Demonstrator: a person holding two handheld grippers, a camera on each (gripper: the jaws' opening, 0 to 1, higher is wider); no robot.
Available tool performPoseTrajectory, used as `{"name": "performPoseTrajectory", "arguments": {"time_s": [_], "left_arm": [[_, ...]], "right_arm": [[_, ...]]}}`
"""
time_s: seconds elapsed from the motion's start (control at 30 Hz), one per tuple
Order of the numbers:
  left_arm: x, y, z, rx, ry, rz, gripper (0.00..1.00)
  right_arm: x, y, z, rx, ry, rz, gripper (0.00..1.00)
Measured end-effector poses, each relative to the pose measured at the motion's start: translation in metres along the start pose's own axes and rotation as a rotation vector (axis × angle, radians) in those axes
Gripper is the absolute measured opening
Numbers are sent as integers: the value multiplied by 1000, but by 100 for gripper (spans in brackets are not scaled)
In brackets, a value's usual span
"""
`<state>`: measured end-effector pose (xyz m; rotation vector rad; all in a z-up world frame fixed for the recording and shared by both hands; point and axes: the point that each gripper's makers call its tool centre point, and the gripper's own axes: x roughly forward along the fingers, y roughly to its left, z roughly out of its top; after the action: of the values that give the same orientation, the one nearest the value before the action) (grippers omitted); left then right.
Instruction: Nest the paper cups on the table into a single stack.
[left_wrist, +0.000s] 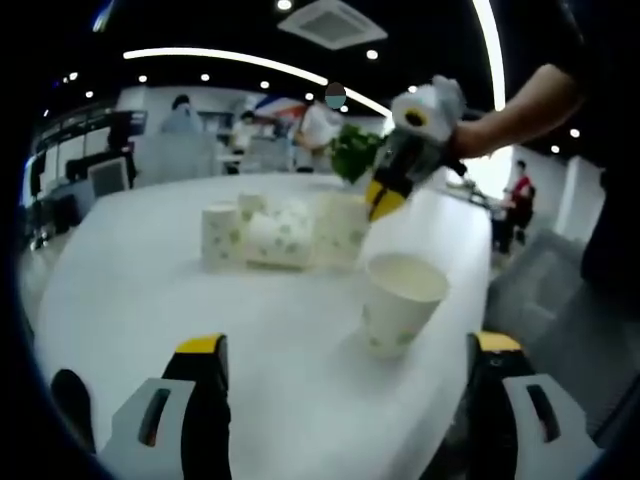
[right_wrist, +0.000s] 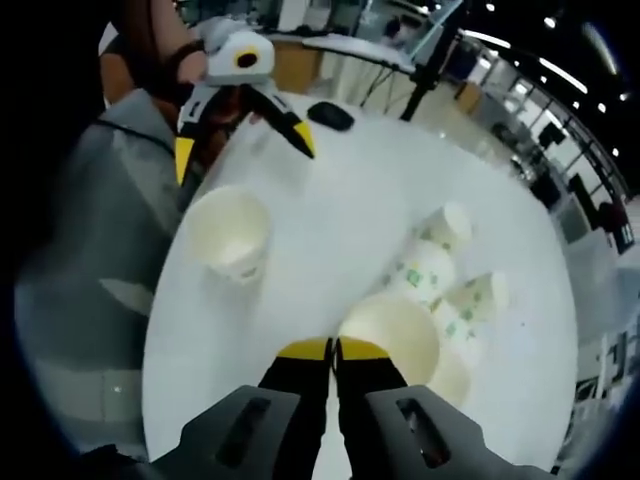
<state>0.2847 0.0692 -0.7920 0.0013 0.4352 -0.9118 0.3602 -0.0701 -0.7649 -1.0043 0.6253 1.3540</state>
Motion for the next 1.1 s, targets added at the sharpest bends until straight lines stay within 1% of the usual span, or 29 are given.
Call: {"name": "performPoseTrajectory", "arguments": {"time_s": [0.17, 0.37, 0.53, 0.77, 0.97, 1.1], "left_arm": [[2, 2, 4, 5, -7, 3, 97], [5, 0, 8, 13, -14, -1, 96], [6, 1, 10, 21, -14, 3, 96], [6, 1, 11, 21, -9, 1, 95], [6, -1, 11, 26, -11, 0, 95], [6, -5, 10, 22, -8, -3, 95]], "right_arm": [[-17, 0, 16, 10, -45, -26, 0], [-35, 5, 33, -22, -77, -44, 0], [-52, 8, 51, -42, -116, -70, 0], [-61, 18, 70, -67, -149, -63, 0], [-71, 26, 85, -67, -178, -61, 0], [-75, 36, 95, -70, -194, -39, 0]]}}
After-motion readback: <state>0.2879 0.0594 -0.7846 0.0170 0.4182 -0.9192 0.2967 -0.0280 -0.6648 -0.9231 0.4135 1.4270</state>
